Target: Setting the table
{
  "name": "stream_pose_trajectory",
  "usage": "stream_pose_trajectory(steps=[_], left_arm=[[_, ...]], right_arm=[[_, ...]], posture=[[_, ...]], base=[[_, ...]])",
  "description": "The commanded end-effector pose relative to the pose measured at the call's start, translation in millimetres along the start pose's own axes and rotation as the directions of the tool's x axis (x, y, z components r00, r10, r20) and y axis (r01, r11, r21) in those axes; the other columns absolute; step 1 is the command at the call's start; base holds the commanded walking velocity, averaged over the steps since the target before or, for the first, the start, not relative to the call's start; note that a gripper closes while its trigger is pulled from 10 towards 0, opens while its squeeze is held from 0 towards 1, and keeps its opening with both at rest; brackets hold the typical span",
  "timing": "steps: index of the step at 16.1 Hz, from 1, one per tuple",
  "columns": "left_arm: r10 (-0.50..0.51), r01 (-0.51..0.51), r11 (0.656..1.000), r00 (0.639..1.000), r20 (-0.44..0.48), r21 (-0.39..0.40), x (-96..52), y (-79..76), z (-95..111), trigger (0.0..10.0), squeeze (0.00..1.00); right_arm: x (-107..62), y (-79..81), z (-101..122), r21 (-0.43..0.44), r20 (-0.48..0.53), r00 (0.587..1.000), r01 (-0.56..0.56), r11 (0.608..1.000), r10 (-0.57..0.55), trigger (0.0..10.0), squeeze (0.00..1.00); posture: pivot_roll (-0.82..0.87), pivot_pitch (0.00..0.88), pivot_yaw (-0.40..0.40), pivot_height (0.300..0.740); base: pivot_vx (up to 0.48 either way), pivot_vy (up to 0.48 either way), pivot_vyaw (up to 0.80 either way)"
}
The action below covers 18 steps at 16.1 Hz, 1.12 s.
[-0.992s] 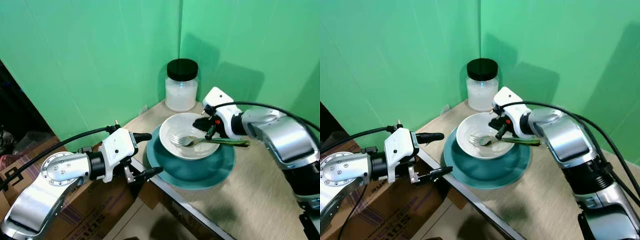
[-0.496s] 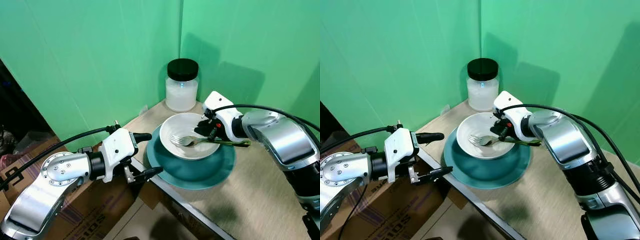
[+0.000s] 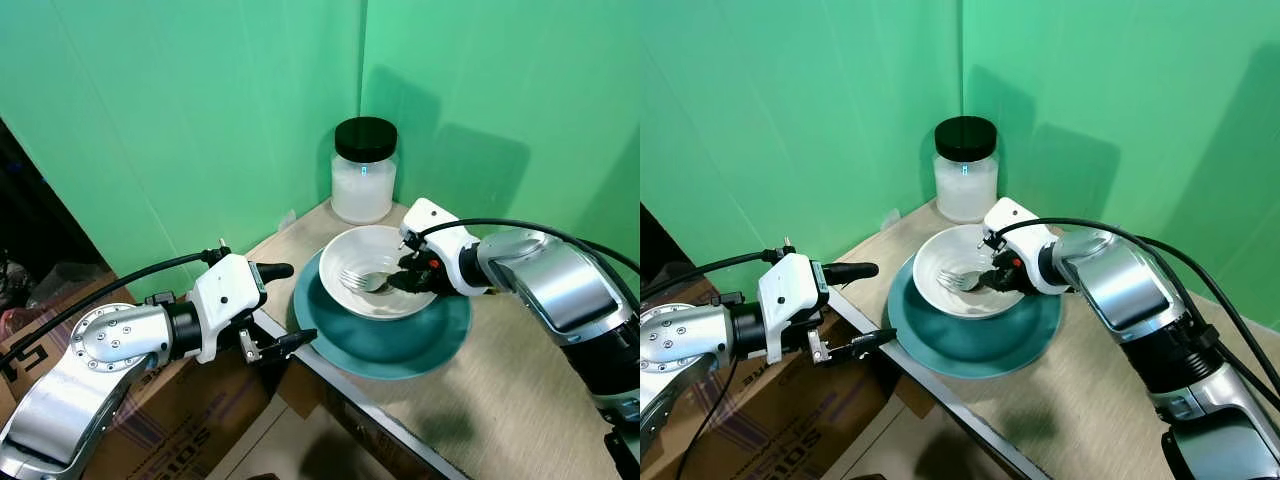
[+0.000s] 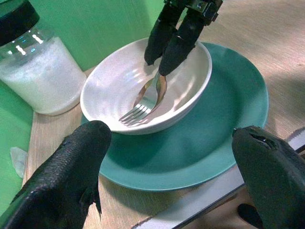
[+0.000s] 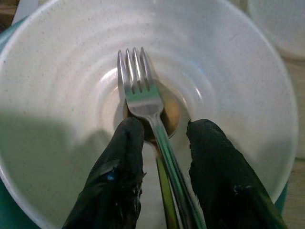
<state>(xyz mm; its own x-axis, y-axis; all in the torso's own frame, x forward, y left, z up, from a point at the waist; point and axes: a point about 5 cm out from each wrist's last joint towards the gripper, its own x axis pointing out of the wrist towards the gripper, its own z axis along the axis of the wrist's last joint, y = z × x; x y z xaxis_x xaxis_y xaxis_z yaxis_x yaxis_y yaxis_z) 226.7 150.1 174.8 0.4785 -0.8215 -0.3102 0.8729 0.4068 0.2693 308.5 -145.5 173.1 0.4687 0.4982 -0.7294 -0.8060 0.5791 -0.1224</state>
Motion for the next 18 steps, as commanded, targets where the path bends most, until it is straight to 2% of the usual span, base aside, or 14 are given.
stream_pose_trajectory(steps=[1, 4, 10, 11, 12, 14, 16, 18], left_arm=[[0.008, -0.008, 1.000, 1.000, -0.011, -0.007, -3.3, 1.7, -2, 10.0, 0.04], [0.004, -0.004, 1.000, 1.000, -0.010, -0.006, -2.9, 0.9, -1, 10.0, 0.04], [-0.001, 0.001, 1.000, 1.000, -0.012, -0.001, -2.2, -0.1, -1, 10.0, 0.04], [-0.001, 0.001, 1.000, 1.000, -0.012, 0.000, -2.1, 0.2, -1, 10.0, 0.04], [-0.001, 0.001, 1.000, 1.000, -0.012, 0.000, -2.1, 0.6, -1, 10.0, 0.04], [-0.003, 0.003, 1.000, 1.000, -0.014, 0.000, -2.1, 0.7, -1, 10.0, 0.04], [-0.005, 0.005, 1.000, 1.000, -0.014, 0.000, -1.9, 0.7, -1, 10.0, 0.04], [-0.004, 0.004, 1.000, 1.000, -0.011, 0.001, -0.7, 0.7, 0, 10.0, 0.04]], right_arm=[[-0.3, -0.6, 4, 0.003, -0.004, 1.000, -0.007, 1.000, 0.007, 10.0, 0.00], [3.6, -0.5, -1, 0.064, -0.034, 0.999, -0.023, 0.998, 0.025, 10.0, 0.00], [11.1, 0.1, -2, 0.090, -0.040, 0.999, -0.014, 0.996, 0.018, 10.0, 0.00], [10.7, -0.4, 0, 0.092, -0.034, 0.999, -0.009, 0.996, 0.013, 9.1, 0.00], [9.8, -0.9, 1, 0.090, -0.026, 1.000, -0.006, 0.996, 0.009, 8.7, 0.00], [7.7, -0.5, 3, 0.088, -0.015, 1.000, -0.010, 0.996, 0.011, 5.0, 0.00], [7.7, -0.4, 3, 0.087, -0.015, 1.000, -0.009, 0.996, 0.011, 4.6, 0.00], [8.0, -0.1, 2, 0.083, -0.015, 1.000, -0.009, 0.997, 0.010, 3.8, 0.00]], posture=[[0.00, 0.000, 0.075, 0.740], [0.00, 0.000, 0.076, 0.740], [0.00, 0.000, 0.080, 0.740], [0.00, 0.001, 0.081, 0.740], [0.00, 0.001, 0.081, 0.740], [0.00, 0.001, 0.083, 0.740], [0.00, 0.001, 0.083, 0.740], [0.00, 0.000, 0.080, 0.740]], base=[[0.000, 0.000, 0.00], [0.000, 0.000, 0.00], [0.000, 0.000, 0.00], [0.000, 0.000, 0.00], [0.000, 0.000, 0.00], [0.000, 0.000, 0.00], [0.000, 0.000, 0.00], [0.000, 0.000, 0.00]])
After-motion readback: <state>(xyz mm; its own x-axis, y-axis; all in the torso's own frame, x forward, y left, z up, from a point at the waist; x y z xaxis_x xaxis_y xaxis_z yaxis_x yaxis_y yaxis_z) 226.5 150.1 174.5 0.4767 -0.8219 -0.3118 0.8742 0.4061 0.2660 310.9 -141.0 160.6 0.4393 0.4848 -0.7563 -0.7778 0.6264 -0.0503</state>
